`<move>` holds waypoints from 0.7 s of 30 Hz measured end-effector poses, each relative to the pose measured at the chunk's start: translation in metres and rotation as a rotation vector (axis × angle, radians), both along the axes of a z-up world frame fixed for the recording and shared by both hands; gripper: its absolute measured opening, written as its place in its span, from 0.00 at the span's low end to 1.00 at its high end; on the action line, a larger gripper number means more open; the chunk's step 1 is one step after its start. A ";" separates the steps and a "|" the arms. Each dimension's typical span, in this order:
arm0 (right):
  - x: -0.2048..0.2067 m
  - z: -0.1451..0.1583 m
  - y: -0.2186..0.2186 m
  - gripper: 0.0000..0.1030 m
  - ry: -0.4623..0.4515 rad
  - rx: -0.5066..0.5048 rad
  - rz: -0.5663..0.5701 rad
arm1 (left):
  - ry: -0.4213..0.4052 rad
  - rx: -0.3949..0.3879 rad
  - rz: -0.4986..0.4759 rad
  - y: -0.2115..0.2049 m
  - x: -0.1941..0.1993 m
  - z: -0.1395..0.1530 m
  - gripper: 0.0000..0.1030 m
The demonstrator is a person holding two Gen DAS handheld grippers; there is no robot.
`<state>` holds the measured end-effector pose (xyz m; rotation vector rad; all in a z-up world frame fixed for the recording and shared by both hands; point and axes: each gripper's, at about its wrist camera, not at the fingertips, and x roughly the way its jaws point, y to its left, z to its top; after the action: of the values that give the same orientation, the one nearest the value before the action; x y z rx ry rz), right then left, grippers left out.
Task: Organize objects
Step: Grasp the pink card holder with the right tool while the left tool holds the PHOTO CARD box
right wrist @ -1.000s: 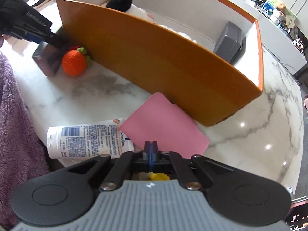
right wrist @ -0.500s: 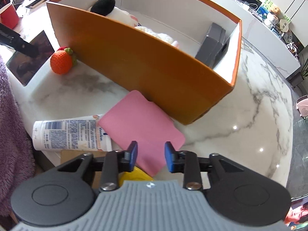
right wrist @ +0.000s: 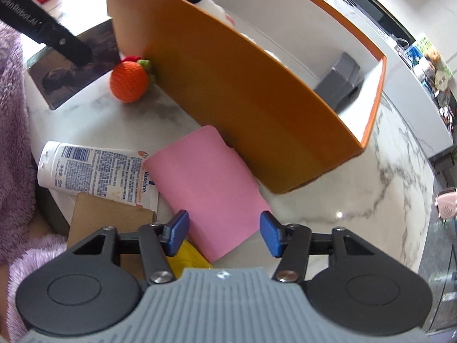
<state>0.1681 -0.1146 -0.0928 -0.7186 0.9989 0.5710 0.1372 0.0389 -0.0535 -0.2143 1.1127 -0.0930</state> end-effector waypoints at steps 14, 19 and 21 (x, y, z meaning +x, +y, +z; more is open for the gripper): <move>0.025 -0.013 -0.005 0.85 0.071 0.051 0.044 | 0.012 0.004 -0.015 -0.004 0.002 -0.005 0.26; 0.035 -0.016 -0.014 0.85 0.113 0.098 0.003 | 0.017 -0.005 -0.014 -0.002 0.002 -0.005 0.26; 0.034 -0.015 -0.013 0.84 0.110 0.095 0.001 | 0.015 -0.008 -0.014 -0.001 0.002 -0.005 0.26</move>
<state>0.2017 -0.1278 -0.1079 -0.6088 1.0664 0.6603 0.1388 0.0376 -0.0581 -0.2147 1.1296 -0.1086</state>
